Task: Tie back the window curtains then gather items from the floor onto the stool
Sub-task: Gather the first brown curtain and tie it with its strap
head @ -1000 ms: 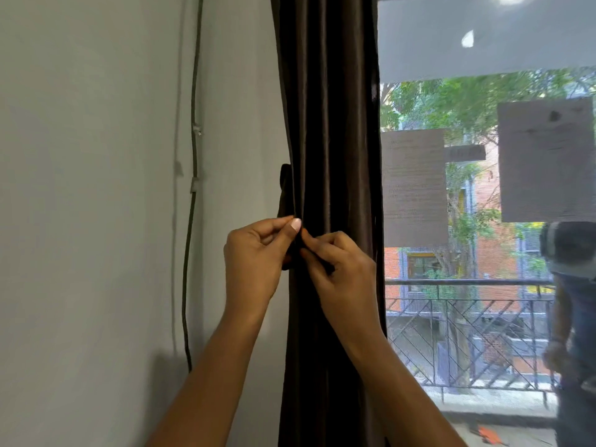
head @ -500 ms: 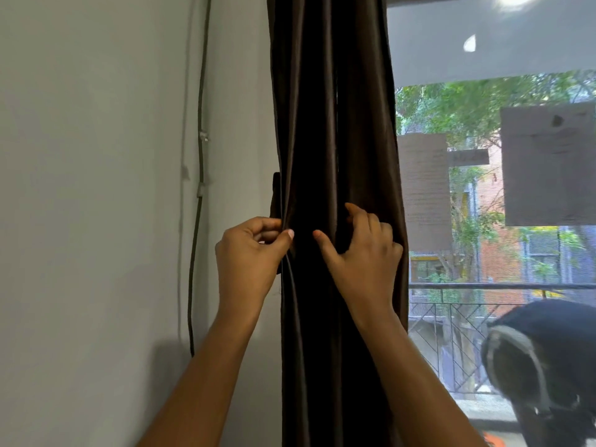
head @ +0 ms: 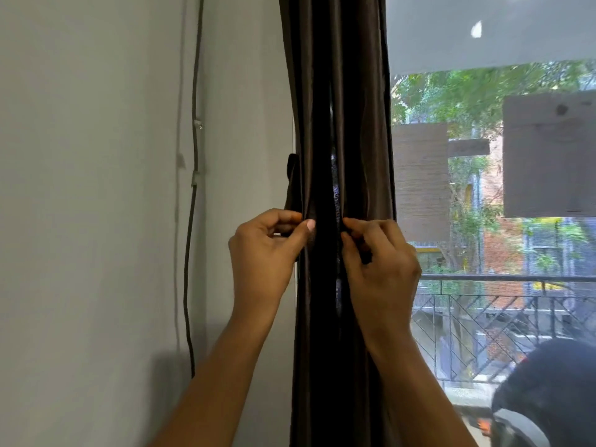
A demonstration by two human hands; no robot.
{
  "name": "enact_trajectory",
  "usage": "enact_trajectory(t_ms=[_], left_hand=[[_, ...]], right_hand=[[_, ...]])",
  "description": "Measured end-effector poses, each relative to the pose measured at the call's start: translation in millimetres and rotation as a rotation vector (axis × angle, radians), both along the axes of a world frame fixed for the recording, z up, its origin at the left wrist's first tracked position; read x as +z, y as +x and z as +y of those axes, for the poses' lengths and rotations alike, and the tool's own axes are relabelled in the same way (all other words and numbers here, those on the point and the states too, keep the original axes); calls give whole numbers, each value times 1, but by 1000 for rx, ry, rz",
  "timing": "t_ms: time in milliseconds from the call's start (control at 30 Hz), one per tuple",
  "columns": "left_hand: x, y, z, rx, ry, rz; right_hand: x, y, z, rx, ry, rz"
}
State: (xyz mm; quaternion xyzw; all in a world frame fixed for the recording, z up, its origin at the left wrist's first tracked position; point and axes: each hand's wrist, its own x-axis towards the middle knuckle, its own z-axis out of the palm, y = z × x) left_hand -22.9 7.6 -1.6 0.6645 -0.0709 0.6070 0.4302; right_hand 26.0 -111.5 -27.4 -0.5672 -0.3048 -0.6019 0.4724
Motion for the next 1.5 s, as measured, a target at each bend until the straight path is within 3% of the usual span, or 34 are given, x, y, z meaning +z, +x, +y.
enact_trajectory(t_ms=[167, 267, 533, 767, 967, 1100, 1233, 1300, 1500], left_hand=[[3, 1, -16, -106, -1, 40], [5, -1, -26, -208, -37, 60], [8, -3, -42, -307, -133, 140], [10, -9, -69, -255, -151, 110], [16, -14, -67, -131, -112, 119], [18, -7, -53, 51, -113, 123], [13, -15, -43, 229, -64, 98], [9, -15, -41, 243, -60, 90], [2, -13, -36, 201, -108, 82]], right_hand=[[11, -19, -10, 558, 44, 287], [13, -19, -15, 644, 31, 343], [16, -6, -35, 562, -122, 344], [15, -8, -55, 627, -91, 273], [21, -1, -66, 530, -369, 263], [30, 16, -72, 257, -136, 253], [38, 22, -40, 154, -274, 367], [35, 25, -28, 110, -294, 361], [10, 17, -36, 152, -93, 160]])
